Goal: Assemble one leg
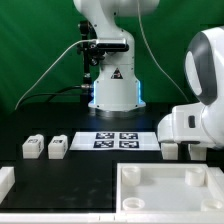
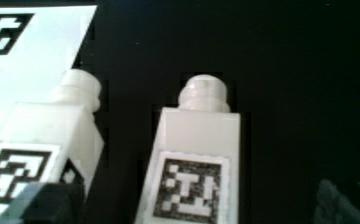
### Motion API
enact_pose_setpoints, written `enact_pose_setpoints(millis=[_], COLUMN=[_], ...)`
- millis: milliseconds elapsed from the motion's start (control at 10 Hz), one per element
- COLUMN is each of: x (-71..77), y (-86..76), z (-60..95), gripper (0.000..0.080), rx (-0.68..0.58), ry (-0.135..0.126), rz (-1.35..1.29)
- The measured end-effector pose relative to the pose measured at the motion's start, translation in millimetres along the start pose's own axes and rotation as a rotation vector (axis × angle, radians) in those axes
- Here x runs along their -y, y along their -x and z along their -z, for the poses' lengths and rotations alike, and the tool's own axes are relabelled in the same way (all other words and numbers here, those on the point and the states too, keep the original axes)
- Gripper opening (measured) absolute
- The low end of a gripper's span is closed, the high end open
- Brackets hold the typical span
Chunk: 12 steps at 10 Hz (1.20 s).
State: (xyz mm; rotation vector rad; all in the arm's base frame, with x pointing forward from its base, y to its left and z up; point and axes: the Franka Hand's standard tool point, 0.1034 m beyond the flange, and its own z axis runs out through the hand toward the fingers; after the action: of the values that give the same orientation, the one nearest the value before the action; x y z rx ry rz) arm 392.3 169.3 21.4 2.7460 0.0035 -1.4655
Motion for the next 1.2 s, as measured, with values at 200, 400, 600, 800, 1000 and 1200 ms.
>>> enact_pose_setpoints(millis=[200, 400, 600, 800, 1000, 1200], x=[1.1, 0.9, 0.9, 0.9, 0.9, 0.9], y=[-1.2, -1.3, -1.3, -1.3, -1.3, -1.3], z=[-2.5, -2.6, -2.6, -2.6, -2.6, -2.6], gripper=[0.0649, 0.0428, 0.0285, 0.0285, 0.0285, 0.0287], rx=[0.001, 0.002, 0.002, 0.002, 0.002, 0.002], ry=[0.002, 0.002, 0.002, 0.002, 0.002, 0.002], rz=[0.002, 0.002, 0.002, 0.002, 0.002, 0.002])
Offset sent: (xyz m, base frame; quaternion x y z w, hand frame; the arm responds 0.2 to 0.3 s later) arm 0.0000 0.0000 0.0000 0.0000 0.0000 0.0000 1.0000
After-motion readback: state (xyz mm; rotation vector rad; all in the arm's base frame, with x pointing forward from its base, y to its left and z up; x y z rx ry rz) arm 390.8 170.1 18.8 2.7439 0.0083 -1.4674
